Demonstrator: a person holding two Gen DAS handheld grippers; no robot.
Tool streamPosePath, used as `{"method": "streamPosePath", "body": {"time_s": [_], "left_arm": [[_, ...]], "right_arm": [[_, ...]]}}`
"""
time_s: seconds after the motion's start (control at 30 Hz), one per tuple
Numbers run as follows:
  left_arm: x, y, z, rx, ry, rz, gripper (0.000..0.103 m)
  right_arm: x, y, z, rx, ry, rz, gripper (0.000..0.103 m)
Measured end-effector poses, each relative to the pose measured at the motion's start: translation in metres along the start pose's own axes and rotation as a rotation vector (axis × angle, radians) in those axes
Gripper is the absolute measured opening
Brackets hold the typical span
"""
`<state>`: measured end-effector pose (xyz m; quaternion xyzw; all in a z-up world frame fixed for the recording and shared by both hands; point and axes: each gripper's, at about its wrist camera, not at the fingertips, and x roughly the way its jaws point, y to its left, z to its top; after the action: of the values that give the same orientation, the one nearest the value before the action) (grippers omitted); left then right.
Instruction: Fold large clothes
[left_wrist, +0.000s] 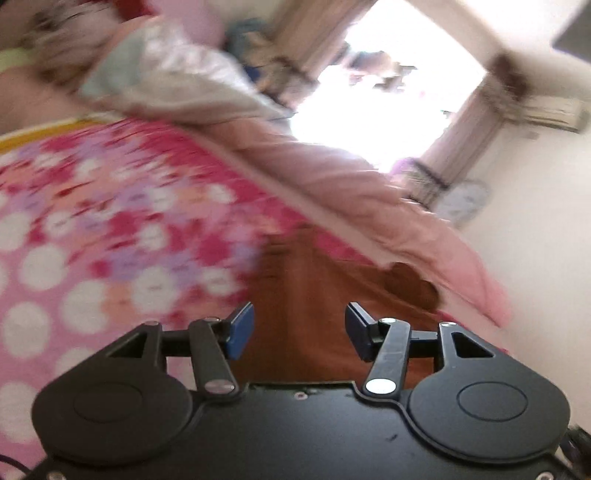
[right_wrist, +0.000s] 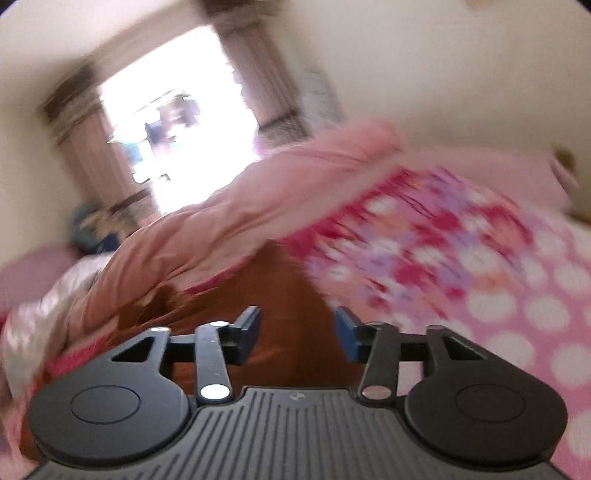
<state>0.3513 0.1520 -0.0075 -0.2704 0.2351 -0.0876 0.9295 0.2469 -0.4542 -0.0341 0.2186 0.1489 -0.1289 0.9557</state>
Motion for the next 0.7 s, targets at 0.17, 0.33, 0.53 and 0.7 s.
{"method": "streamPosePath", "body": {"time_s": [0.17,0.33,0.53,0.7], "left_arm": [[0.031,-0.019,-0.011,0.08,0.057,-0.014,0.055],[0.062,-0.009,-0.023,0.134,0.099,0.067,0.055],[0.073,-0.001,-0.031,0.13,0.104,0.067,0.055],[0.041,-0.01,-0.018,0.096,0.056,0.049,0.058]], "right_arm": [[0.03,0.031,-0.008,-0.108,0.018,-0.012,0.037],[0.055,0.017,-0.02,-0.111,0.053,-0.135,0.035],[0.063,-0.004,-0.029,-0.093,0.083,-0.171,0.035],[0.045,0.019,-0.019,-0.129,0.04,-0.221,0.037]]}}
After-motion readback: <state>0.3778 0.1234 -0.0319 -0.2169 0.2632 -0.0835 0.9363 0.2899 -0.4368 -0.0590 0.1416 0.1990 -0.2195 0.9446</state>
